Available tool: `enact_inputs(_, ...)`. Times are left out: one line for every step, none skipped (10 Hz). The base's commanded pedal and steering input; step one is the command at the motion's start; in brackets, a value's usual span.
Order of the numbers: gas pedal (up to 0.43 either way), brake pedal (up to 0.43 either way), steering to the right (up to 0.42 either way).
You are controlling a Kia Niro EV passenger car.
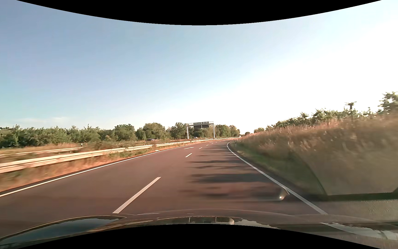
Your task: Follow the waypoints while adhering to traffic rules and regulations
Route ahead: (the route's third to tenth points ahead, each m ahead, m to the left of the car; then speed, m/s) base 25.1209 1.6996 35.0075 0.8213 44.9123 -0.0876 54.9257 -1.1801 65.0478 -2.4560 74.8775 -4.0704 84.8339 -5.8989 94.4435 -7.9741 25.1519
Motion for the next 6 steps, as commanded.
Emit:
enact_inputs(0.228,0.0,0.015)
enact_inputs(0.228,0.0,0.015)
enact_inputs(0.228,0.0,0.015)
enact_inputs(0.228,0.0,0.015)
enact_inputs(0.228,0.0,0.015)
enact_inputs(0.228,0.0,0.015)
